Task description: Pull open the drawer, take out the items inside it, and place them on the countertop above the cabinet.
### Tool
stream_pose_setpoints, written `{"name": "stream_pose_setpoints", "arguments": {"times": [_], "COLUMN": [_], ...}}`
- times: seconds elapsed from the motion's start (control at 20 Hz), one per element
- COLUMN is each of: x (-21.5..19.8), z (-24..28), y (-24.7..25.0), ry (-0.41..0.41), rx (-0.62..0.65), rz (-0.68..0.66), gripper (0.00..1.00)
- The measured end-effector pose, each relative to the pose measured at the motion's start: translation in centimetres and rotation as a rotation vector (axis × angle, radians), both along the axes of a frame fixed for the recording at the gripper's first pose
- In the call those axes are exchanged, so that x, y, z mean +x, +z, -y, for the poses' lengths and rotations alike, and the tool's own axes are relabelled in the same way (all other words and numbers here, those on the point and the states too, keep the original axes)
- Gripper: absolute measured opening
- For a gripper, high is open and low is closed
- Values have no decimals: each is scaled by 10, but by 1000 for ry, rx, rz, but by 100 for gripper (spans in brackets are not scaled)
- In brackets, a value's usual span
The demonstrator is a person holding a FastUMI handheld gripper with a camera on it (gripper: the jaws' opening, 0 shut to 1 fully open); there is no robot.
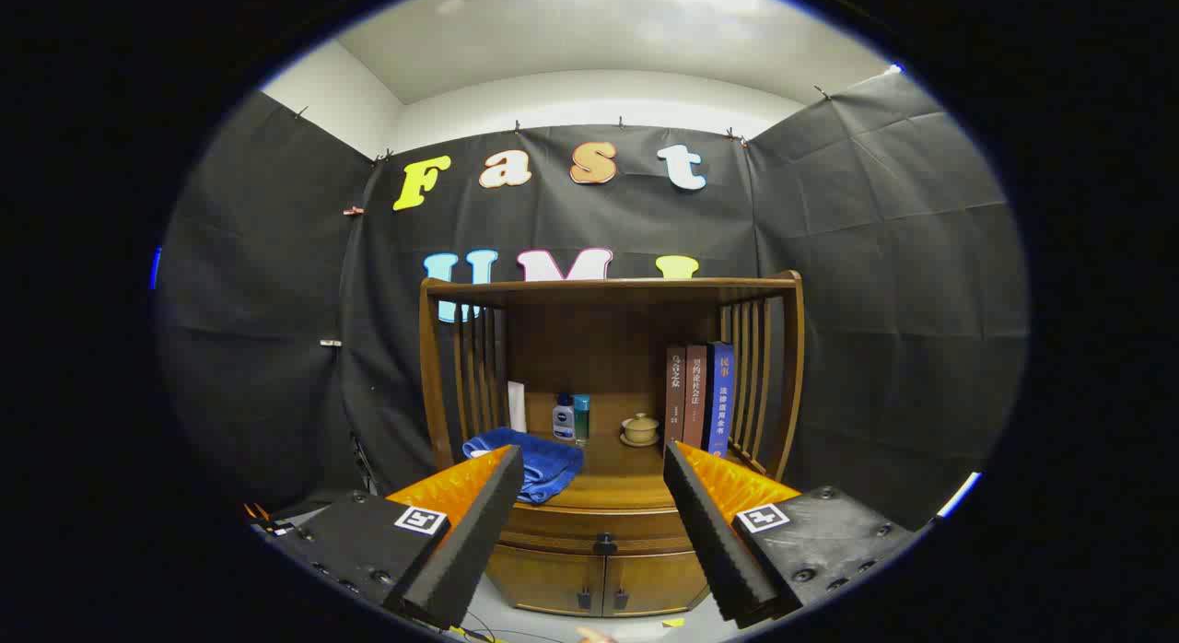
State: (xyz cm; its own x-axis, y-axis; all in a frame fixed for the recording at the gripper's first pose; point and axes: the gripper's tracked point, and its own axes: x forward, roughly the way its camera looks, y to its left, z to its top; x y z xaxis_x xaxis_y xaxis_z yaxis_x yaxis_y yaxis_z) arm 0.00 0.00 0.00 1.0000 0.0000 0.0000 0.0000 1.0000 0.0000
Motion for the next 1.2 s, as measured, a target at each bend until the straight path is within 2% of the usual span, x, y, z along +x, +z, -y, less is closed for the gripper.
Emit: {"name": "stream_pose_setpoints", "arguments": {"times": [0.45,1.2], "x": [0,3], "z": [8,5], "y": [-1,-4], "ry": [-37,-34], "rx": [-2,1], "rz": [0,-1], "gripper": [98,98]}}
